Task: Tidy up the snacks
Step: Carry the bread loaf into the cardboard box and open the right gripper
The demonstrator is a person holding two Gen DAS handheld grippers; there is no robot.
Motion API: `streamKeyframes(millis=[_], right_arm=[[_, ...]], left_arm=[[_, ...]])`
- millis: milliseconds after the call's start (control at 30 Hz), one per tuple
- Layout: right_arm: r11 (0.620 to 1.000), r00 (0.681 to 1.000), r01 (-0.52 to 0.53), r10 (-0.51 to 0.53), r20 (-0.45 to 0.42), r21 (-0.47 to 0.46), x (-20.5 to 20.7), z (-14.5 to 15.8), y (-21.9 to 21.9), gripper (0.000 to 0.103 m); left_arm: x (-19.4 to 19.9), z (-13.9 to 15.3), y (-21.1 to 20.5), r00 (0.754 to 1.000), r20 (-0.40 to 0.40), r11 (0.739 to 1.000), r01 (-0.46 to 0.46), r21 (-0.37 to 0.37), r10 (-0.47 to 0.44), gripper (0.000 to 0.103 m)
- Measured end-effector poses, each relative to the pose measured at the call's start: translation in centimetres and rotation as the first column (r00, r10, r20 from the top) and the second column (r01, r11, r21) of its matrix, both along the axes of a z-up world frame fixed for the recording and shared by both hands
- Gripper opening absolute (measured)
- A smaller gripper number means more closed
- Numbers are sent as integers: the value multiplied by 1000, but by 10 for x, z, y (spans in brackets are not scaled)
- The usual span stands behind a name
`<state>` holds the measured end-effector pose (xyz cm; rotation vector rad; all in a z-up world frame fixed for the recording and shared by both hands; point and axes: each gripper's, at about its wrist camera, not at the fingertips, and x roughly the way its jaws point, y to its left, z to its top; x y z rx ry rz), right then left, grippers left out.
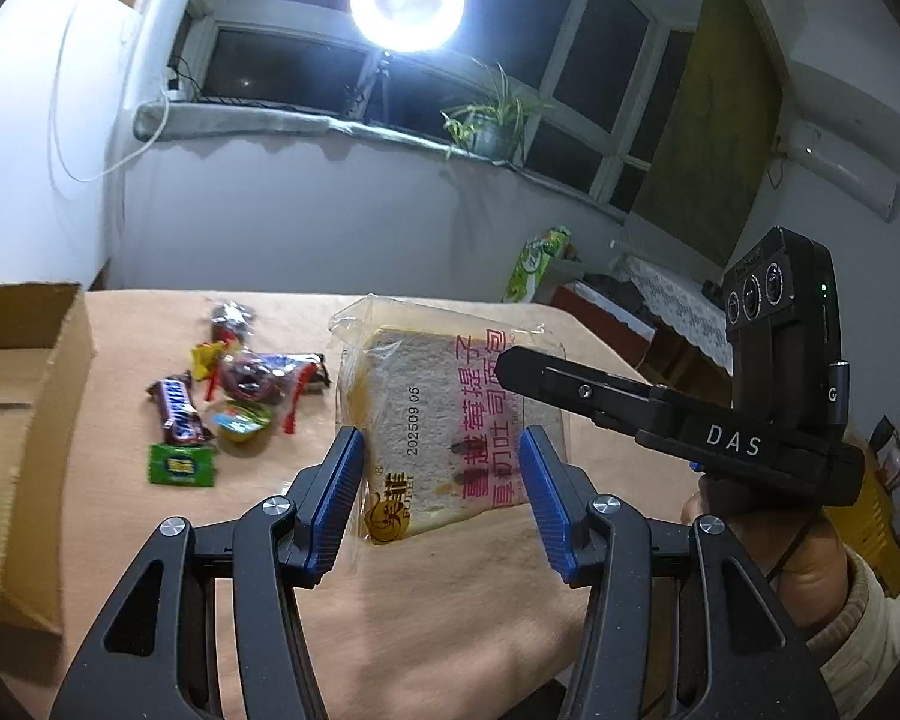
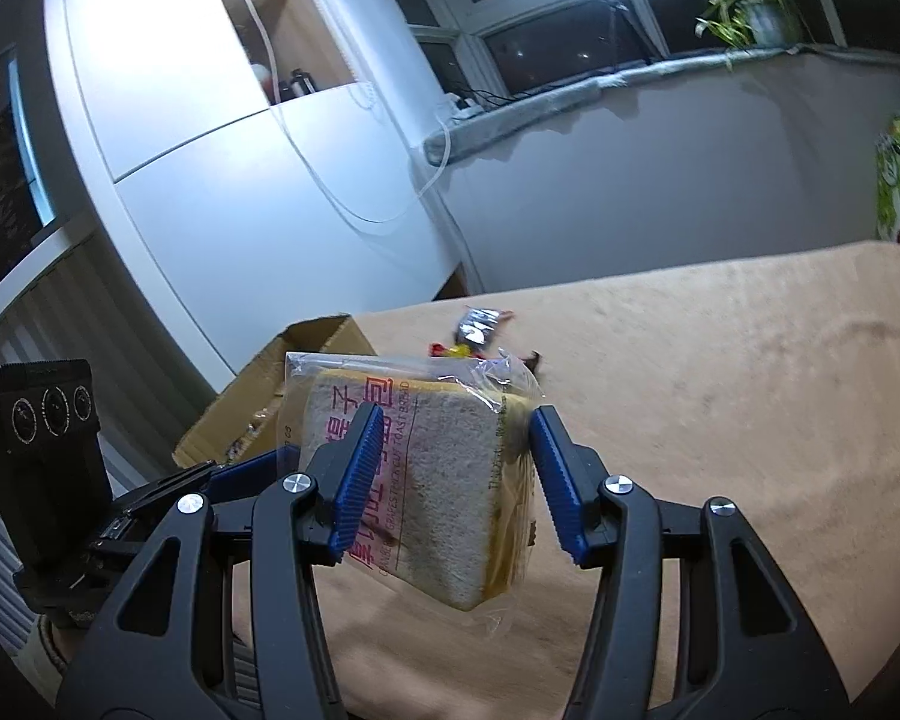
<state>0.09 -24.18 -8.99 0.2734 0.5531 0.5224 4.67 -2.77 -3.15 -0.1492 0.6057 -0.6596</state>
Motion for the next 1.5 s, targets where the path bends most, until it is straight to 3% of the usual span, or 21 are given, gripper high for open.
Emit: streamKeyframes(millis=[367,700,800,900,1000,1033,1067,1133,1167,1367,1500], right_arm=[[985,984,-162,166,61,-63,13,32,107,54],[936,936,-337,345,70,-100,42,36,225,54],[926,927,-365,371,52,-99,57,29,250,54],[903,908,-418,418,-28,-96,82,7,274,59],[922,931,-363,364,-18,-132,80,-3,267,60],[928,936,-350,353,3,-126,75,-3,258,66],[935,942,-329,334,19,-131,70,-3,250,77],[945,952,-290,301,52,-154,57,-4,236,82],[945,953,-281,295,63,-169,50,-5,232,82],[951,961,-200,237,140,-236,12,-14,213,92],[947,961,-228,256,105,-226,-3,-21,203,92]], left_arm=[[-14,14,77,988,45,988,-147,-52,149,52],[-18,21,176,938,74,941,-335,-51,338,52],[-8,22,199,921,82,925,-377,-42,380,52],[1,20,214,909,83,913,-408,-30,409,52],[15,8,230,876,68,876,-481,28,478,58],[15,4,236,857,53,857,-515,31,513,58],[13,1,244,841,30,841,-541,12,540,60],[4,-4,253,826,3,826,-563,-26,564,76],[-1,-6,254,819,0,819,-574,-32,574,77],[-13,-9,240,821,-1,821,-571,-2,571,77],[-26,1,223,835,32,835,-550,27,549,79]])
